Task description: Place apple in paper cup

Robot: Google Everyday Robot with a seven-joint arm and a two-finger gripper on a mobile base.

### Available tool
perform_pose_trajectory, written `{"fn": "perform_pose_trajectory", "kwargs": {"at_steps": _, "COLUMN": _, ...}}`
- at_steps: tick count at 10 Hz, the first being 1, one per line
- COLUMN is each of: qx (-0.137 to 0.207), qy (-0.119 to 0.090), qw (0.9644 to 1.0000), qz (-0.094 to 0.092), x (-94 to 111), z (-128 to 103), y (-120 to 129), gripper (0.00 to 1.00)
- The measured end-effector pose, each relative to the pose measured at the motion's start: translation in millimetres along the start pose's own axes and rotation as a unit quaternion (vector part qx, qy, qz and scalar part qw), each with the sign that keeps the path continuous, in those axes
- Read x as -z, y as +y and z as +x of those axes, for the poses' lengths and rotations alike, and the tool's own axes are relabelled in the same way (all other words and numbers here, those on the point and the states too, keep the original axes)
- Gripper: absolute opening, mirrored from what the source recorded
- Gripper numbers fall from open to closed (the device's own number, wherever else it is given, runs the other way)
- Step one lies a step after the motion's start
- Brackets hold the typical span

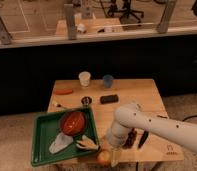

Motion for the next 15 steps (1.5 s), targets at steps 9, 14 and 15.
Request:
{"fn": "perform_pose_trajectory", "kwargs": {"at_steps": 9, "qx": 0.015, "qy": -0.030, "qw": 0.9992, "qz": 0.019, "x": -17.6, "z": -3.9, "y": 3.6, "gripper": 0.80}}
{"fn": "perform_pose_trajectory", "kwargs": {"at_steps": 14, "qx": 0.008, "qy": -0.030, "qw": 0.9995, "qz": 0.010, "x": -28.3, "z": -4.4, "y": 1.8, "gripper": 0.80}}
{"fn": "perform_pose_trajectory", "kwargs": {"at_steps": 15, "qx": 0.007, "qy": -0.032, "qw": 0.9994, "qz": 0.008, "x": -30.5, "z": -3.2, "y": 1.6, "gripper": 0.80}}
